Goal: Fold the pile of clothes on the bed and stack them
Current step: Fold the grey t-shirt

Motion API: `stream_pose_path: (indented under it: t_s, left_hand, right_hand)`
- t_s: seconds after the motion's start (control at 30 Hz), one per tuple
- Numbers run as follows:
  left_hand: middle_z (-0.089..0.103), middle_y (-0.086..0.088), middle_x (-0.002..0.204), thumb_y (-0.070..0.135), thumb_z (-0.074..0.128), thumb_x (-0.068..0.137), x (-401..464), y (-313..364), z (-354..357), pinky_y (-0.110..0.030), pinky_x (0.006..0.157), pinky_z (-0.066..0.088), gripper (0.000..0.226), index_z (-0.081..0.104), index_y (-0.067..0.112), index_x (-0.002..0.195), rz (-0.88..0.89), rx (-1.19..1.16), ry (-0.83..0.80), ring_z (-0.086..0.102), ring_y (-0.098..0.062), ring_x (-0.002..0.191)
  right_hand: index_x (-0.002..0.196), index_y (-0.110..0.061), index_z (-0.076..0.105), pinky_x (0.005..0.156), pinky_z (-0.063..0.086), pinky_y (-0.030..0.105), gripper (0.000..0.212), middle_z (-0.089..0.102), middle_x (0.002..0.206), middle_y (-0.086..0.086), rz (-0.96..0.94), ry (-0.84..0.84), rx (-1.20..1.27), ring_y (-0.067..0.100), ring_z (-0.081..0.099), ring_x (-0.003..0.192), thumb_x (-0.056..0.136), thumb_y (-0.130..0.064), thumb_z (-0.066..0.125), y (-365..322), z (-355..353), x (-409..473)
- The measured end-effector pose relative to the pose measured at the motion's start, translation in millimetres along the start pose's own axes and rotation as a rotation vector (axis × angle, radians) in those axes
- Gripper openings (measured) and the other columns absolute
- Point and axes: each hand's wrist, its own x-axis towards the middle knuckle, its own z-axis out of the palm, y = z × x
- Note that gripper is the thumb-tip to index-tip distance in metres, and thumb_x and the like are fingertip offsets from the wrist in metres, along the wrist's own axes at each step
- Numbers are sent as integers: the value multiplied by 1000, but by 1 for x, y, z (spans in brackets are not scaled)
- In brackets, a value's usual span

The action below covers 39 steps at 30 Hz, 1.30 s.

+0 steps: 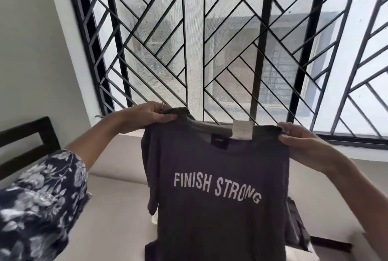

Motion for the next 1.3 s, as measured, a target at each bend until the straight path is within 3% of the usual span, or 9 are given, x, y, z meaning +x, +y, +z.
stream_pose_path:
  t_s: [0.13,0.23,0.4,0.53,0.6,0.8,0.93,1.17,1.3]
  left_hand:
    - [62,-2,88,21,50,97,18,-8,13,-21,74,48,16,61,8,99,36,-12,165,57,-10,80]
    - [59,-2,79,21,47,100,31,-15,27,-21,61,44,17,58,13,90,20,-27,332,54,-10,68]
    - [65,5,71,29,51,95,21,-24,23,-16,60,48,27,64,13,78,124,-94,206,60,-5,65]
    - [63,-6,75,32,54,96,40,-34,22,-31,70,44,34,65,3,83,83,163,448,57,-16,73]
    - [59,-10,67,35,56,94,50,-34,32,-32,66,40,38,64,3,75,35,313,539,55,-20,68]
    - [69,-19,75,33,64,89,64,-2,80,-29,63,44,35,70,1,76,43,187,445,59,-18,64]
    - [61,-8,67,22,63,90,70,17,107,-28,62,41,22,68,3,82,13,19,364,53,-15,60]
    - [62,-11,82,34,56,94,62,31,117,-26,57,55,29,64,7,93,-141,-357,298,63,-21,70]
    - [62,-3,76,42,60,91,62,28,119,-29,62,53,29,64,13,93,-222,-513,226,60,-15,66]
  right_hand:
    - [101,-9,65,59,55,18,27,69,94,12,160,177,-178,11,69,71,78,-20,75,-5,14,21]
    - [93,-6,63,52,51,16,15,69,86,10,236,273,-399,9,66,64,86,-18,68,-9,19,31]
    - [77,-5,65,58,53,17,17,62,72,8,325,-113,-318,11,63,64,69,5,78,-22,9,8]
    - [80,-1,61,55,55,20,5,65,71,10,350,203,-266,14,63,58,82,-1,65,-6,10,25]
    - [72,-5,57,51,54,22,17,63,61,8,354,399,-263,14,61,50,88,1,59,3,13,39]
    - [65,-5,58,40,51,23,25,60,47,8,276,552,-107,15,58,38,89,3,59,19,53,70]
    - [81,-1,60,47,49,22,7,60,62,10,190,521,-113,13,58,46,88,0,62,25,82,89]
    - [98,10,67,88,54,44,16,67,97,32,90,373,-424,35,67,84,85,6,58,17,100,86]
    - [95,9,66,90,51,47,17,68,93,27,67,210,-631,25,63,82,80,4,61,12,111,79]
